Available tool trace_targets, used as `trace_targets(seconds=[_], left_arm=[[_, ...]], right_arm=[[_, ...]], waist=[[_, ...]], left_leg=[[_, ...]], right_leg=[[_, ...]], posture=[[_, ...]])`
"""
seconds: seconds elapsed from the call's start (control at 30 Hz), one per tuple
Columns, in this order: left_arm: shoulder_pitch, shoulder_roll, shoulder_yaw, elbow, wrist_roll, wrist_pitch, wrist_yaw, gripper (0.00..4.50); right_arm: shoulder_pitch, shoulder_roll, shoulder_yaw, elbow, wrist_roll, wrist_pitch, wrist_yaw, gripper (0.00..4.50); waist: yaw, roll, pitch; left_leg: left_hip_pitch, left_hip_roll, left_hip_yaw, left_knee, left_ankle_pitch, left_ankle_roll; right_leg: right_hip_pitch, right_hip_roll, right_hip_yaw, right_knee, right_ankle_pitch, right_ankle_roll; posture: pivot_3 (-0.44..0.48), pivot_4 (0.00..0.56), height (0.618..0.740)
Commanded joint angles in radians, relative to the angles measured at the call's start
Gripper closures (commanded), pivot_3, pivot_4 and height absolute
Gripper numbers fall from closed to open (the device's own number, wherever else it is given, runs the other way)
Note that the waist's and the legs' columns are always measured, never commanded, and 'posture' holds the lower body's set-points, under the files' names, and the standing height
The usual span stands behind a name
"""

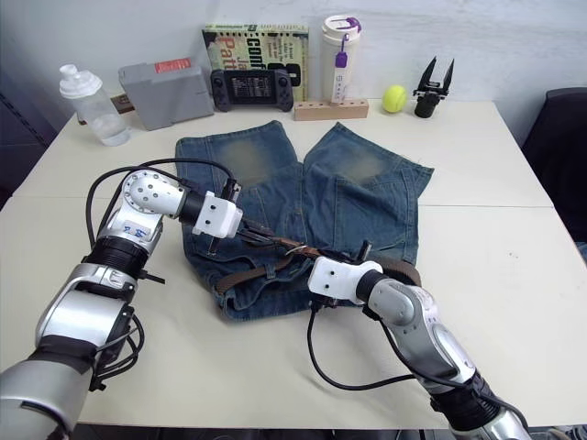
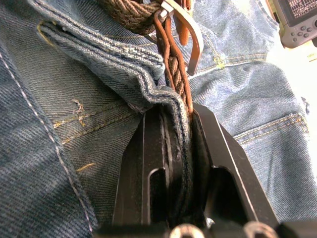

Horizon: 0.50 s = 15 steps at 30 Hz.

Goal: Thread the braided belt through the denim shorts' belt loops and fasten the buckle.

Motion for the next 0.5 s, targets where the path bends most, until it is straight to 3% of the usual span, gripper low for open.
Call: trace_targets(seconds=[0.03, 0.5], left_arm=[[0.001, -0.015, -0.016, -0.032, 0.004, -0.015, -0.002, 4.50], [-0.025, 0.007, -0.035, 0.011, 0.059, -0.074, 0.019, 4.50]], right_arm=[[-0.014, 0.010, -0.023, -0.029, -0.015, -0.005, -0.018, 4.48], [-0.018, 0.016, -0.045, -0.059, -0.004, 0.003, -0.015, 4.48]], waist=[[0.000, 0.000, 0.000], [0.000, 0.000, 0.000]], left_leg=[[0.000, 0.000, 0.000, 0.000, 0.000, 0.000], [0.000, 0.000, 0.000, 0.002, 0.000, 0.000]], right_leg=[[0.000, 0.000, 0.000, 0.000, 0.000, 0.000], [0.000, 0.000, 0.000, 0.002, 0.000, 0.000]], posture=[[0.000, 0.150, 0.694], [0.000, 0.150, 0.694]])
